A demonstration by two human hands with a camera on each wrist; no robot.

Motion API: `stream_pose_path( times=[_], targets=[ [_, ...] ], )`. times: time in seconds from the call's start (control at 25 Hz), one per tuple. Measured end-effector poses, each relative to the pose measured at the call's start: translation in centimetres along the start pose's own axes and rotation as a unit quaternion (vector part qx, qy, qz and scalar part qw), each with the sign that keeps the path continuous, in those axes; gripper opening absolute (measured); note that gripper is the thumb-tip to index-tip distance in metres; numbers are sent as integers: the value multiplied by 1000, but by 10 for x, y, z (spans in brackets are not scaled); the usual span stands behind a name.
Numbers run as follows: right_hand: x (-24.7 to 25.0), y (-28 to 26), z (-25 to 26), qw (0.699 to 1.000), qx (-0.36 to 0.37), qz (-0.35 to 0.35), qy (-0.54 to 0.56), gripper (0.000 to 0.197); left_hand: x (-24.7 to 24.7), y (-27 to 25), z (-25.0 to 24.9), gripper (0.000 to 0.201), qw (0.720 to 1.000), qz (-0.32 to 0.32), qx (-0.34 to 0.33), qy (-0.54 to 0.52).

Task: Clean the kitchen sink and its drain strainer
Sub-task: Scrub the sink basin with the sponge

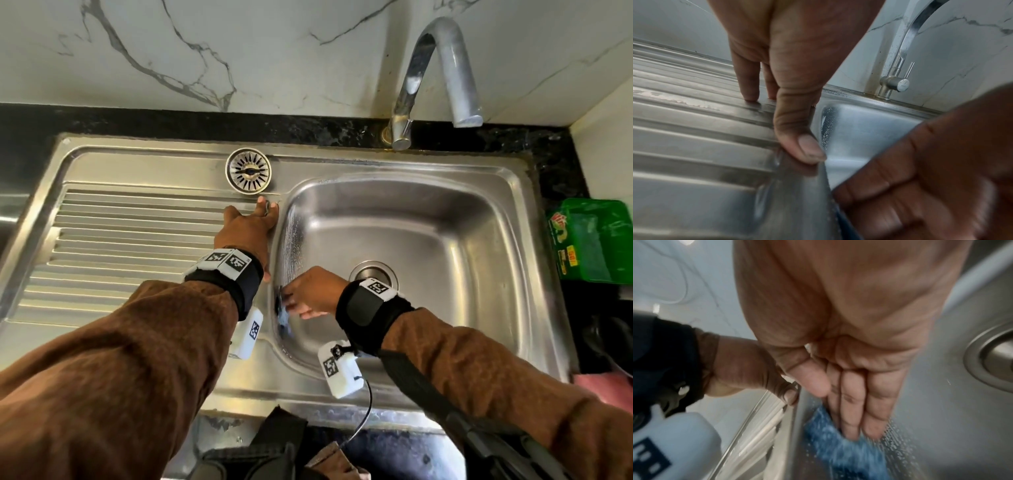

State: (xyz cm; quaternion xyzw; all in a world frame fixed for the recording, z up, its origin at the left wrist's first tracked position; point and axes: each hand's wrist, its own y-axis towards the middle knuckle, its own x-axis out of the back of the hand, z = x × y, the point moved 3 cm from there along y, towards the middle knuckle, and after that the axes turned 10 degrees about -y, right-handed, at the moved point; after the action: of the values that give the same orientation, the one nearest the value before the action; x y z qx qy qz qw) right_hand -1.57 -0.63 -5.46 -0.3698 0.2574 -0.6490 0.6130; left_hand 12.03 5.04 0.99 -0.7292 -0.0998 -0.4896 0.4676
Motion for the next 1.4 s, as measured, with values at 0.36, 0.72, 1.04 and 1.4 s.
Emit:
stream_pose_path(
  times=[0.36, 0.72, 1.04, 1.4],
  targets=[
    [1, -22, 8, 996, 25, -70, -43, 19, 6, 1, -2, 91, 999, -21, -26, -1],
    [-25, -63, -5, 988, 40, -105, -103, 20, -1, 11, -3, 84, 998, -43, -36, -6],
    [-24, -74, -18, 959, 51, -68, -272, 18, -3, 16, -7, 74, 997, -74, -38, -5],
    [-35, -65, -15, 977, 65, -145, -145, 17, -2, 13, -7, 90, 998, -55, -40, 1]
  ],
)
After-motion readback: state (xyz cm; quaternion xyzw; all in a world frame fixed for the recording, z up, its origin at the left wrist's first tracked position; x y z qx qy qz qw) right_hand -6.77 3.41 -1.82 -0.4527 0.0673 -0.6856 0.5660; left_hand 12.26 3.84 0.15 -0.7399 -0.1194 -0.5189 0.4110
